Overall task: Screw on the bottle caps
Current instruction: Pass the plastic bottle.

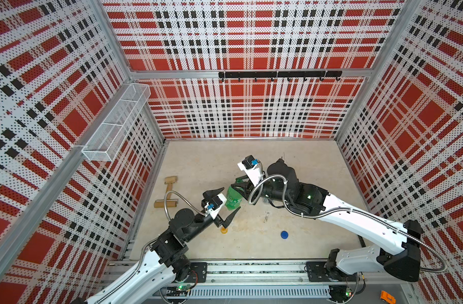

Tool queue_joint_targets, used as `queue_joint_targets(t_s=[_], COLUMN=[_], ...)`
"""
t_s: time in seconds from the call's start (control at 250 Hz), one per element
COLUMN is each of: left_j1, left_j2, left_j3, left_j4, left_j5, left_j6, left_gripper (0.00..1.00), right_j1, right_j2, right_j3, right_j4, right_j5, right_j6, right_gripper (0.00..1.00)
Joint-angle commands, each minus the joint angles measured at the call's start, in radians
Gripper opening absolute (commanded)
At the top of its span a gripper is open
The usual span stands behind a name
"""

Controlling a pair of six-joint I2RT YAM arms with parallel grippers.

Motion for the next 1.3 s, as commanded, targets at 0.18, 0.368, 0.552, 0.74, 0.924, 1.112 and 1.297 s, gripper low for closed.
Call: queue_joint_targets(t_s=[0.18,0.368,0.552,0.74,0.924,1.112,1.297], left_j1=[-0.003,-0.003,-0.003,-0.003,-0.003,-0.005,-0.004], left_j2=[-0.006,0.006,0.009,0.003,-0.004,0.0,0.005], left_j3=[-0.005,-0.006,-0.006,-0.007,-0.011,-0.013,-0.012], left_j4=[0.034,0.034,0.034,0.034,0.034,0.029,0.011], left_j5=[-0.027,-0.004,0.006,0.003,0.01,0.024,0.02], left_j6=[-0.012,-0.024,-0.033,-0.032,-0.035,-0.053,-0.052], left_gripper=[0.94,0.89,0.85,0.83,0.8,0.8,0.82], right_j1=[0.014,0.02,0.03,0.033,0.036,0.039,0.041], right_j2=[0.03,0.031,0.04,0.048,0.055,0.046,0.026], right_j3=[0.001,-0.01,-0.012,-0.016,-0.017,-0.026,-0.038], right_j4=[0.058,0.079,0.081,0.085,0.081,0.091,0.108], right_j5=[-0.034,-0.042,-0.044,-0.044,-0.031,-0.008,-0.007], right_j6=[-0.024,-0.021,-0.029,-0.03,-0.04,-0.044,-0.049], right_gripper=[0.0,0.0,0.0,0.0,0.0,0.0,0.0])
